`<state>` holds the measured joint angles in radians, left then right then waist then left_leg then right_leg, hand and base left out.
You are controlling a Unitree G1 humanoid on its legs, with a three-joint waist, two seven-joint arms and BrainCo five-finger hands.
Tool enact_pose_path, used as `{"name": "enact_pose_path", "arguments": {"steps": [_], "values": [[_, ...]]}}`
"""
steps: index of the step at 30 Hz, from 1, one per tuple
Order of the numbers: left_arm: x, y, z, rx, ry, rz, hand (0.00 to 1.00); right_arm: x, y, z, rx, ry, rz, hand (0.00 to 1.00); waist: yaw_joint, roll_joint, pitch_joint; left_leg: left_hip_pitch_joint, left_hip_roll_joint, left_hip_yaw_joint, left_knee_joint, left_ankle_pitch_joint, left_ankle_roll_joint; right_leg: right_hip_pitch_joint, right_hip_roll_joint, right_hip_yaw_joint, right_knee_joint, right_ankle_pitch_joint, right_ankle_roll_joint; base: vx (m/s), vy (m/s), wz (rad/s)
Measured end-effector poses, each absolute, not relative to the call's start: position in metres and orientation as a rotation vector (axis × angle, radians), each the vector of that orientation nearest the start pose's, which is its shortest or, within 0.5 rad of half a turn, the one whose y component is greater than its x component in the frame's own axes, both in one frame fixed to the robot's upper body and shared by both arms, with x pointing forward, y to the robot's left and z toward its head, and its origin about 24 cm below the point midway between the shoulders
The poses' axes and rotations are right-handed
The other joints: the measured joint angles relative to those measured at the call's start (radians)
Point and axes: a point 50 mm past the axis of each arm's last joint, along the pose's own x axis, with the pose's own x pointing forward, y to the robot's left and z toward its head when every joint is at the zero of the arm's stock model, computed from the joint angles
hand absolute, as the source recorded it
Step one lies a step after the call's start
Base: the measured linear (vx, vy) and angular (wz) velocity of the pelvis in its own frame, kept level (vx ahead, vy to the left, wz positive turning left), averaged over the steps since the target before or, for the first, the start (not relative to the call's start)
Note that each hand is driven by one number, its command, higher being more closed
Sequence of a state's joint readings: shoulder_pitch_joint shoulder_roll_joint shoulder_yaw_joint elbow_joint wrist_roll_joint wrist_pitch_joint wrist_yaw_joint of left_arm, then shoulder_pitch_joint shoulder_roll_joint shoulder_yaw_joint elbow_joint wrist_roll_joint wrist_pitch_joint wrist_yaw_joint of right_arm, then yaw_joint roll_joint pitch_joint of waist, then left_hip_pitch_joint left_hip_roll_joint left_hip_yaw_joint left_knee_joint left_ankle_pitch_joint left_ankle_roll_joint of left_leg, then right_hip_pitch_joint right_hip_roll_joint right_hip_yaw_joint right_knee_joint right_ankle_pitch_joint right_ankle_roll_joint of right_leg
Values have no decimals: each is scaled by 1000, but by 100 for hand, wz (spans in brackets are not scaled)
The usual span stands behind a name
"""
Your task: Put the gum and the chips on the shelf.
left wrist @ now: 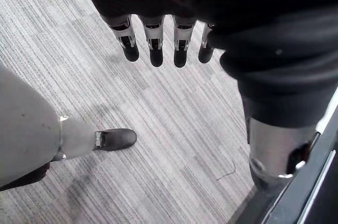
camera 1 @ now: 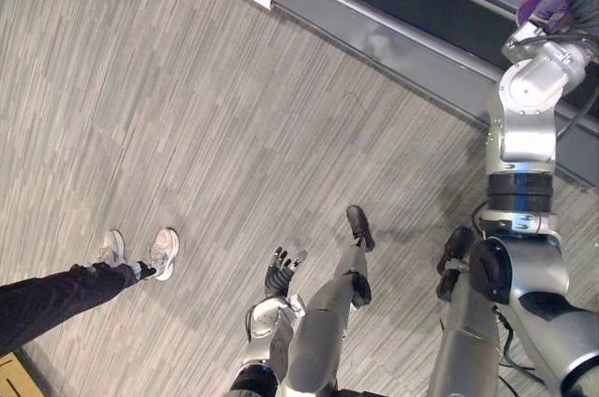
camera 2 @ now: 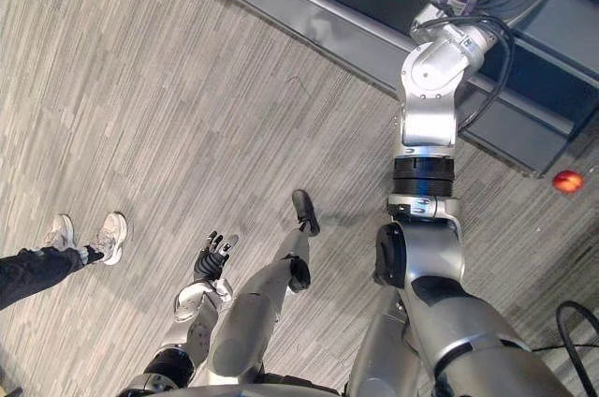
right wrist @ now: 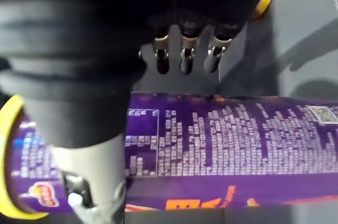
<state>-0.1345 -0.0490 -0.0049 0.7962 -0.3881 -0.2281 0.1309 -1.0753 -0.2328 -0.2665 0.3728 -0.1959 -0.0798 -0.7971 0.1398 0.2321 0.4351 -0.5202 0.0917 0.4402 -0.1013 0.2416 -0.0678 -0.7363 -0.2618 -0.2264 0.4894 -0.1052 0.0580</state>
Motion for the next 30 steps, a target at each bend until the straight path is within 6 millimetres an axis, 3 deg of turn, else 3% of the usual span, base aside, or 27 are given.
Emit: {"name": "enact_pose_path", "arguments": {"steps": [9,18,30], "values": [[231,144,-87,-307,499,232,0,366,-212,285,10,-700,-861,0,-2,0,0,35,30,5,0,0,1,65,55,13,-109,63,-1,18,-36,-17],[229,152,-91,-279,527,241,0,372,-214,261,-27,-619,-831,0,2,1,0,12,26,-10,-1,-8,-10,60,58,13,-139,77,4,17,-9,1],[234,152,-85,-285,491,237,0,373,-215,256,-42,-600,-815,0,7,1,0,-8,24,-14,-1,-9,-12,23,55,19,-112,74,-2,45,-25,-2]]}}
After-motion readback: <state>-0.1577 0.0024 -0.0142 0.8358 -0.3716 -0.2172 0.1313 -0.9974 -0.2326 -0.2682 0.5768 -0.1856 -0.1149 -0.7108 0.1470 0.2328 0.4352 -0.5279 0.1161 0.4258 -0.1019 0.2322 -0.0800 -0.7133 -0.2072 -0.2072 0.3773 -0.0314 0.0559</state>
